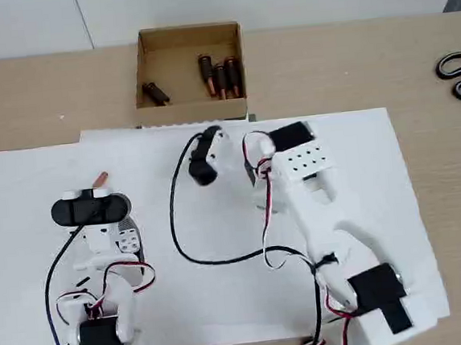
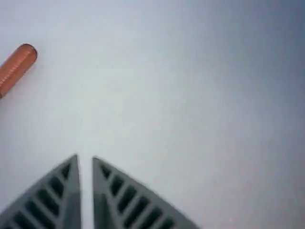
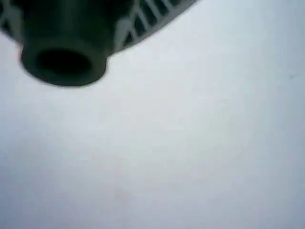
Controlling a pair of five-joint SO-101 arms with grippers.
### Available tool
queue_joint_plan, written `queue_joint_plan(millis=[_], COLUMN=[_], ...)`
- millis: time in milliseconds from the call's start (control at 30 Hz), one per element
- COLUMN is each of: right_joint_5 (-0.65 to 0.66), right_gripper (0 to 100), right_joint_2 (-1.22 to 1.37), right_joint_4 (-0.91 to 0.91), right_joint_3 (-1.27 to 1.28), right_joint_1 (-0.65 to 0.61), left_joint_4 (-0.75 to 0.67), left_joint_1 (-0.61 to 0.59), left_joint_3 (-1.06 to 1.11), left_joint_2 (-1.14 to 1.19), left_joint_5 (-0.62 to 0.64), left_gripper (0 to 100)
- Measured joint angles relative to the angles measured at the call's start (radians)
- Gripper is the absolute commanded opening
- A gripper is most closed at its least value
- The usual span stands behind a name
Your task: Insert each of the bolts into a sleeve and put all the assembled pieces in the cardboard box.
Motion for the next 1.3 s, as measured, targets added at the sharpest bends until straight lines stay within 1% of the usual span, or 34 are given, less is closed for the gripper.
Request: queue_joint_plan(millis=[100, 233, 300, 367, 500, 600, 667, 900, 1067, 1200, 1300], right_joint_5=[-0.086, -0.187, -0.219, -0.233, -0.241, -0.244, -0.244, -0.244, -0.253, -0.295, -0.301], right_gripper=[1.0, 1.0, 1.0, 1.0, 0.7, 0.3, 0.3, 0.3, 0.3, 0.3, 0.3], right_joint_2=[-0.054, -0.112, -0.138, -0.161, -0.226, -0.298, -0.356, -0.554, -0.678, -0.741, -0.767], right_joint_4=[0.071, 0.141, 0.173, 0.204, 0.273, 0.296, 0.301, 0.304, 0.304, 0.304, 0.304], right_joint_3=[-0.034, -0.041, -0.041, -0.041, -0.041, -0.041, -0.021, 0.166, 0.302, 0.331, 0.331], right_joint_1=[-0.005, 0.041, 0.077, 0.115, 0.173, 0.210, 0.244, 0.305, 0.338, 0.367, 0.399], left_joint_4=[0.000, 0.000, 0.000, 0.000, 0.011, 0.071, 0.115, 0.181, 0.258, 0.278, 0.278], left_joint_1=[0.000, 0.000, 0.000, 0.000, 0.000, 0.000, 0.000, 0.000, 0.000, 0.000, 0.000], left_joint_3=[0.000, 0.000, 0.000, 0.000, -0.017, -0.083, -0.121, -0.239, -0.353, -0.465, -0.589], left_joint_2=[0.000, 0.000, 0.000, 0.000, 0.000, 0.000, 0.000, 0.000, 0.000, 0.104, 0.244], left_joint_5=[0.000, -0.005, -0.048, -0.095, -0.115, -0.123, -0.158, -0.256, -0.278, -0.278, -0.278], left_gripper=[1, 1, 1, 1, 1, 1, 1, 1, 1, 1, 1])
